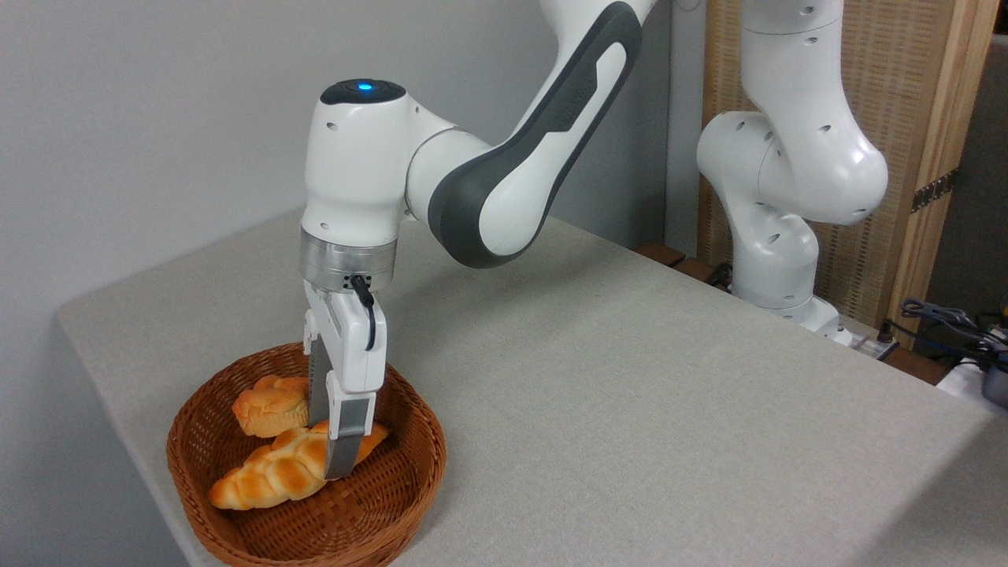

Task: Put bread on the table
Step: 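Close the gripper on the braided bread roll inside the basket, then lift the braided roll out of the basket and carry it aside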

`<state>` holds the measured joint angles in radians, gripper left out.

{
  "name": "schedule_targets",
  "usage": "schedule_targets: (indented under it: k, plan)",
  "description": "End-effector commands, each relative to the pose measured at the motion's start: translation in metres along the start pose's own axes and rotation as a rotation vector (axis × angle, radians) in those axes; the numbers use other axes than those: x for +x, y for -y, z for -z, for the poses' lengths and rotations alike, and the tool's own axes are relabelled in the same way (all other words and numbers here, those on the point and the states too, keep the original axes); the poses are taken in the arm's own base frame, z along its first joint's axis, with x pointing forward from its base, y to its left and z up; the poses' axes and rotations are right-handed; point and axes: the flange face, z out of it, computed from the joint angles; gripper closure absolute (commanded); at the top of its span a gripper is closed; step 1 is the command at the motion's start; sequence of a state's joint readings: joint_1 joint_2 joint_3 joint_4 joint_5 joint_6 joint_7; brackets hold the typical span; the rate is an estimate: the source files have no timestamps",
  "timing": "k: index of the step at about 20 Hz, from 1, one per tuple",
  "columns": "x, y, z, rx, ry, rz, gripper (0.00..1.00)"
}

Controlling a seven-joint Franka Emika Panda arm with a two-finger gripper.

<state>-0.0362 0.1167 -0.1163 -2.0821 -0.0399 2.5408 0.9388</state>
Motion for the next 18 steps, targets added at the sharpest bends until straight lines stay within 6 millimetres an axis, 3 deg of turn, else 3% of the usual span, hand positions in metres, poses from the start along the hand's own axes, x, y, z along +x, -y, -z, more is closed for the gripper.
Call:
schedule_targets:
  k: [1,18]
  plan:
    - [0.0033,-0.0020,0.0008,0.011,-0.016,-0.019,0.76]
    - [0.0012,0.0023,0.0065,0.016,-0.021,-0.005,0.76]
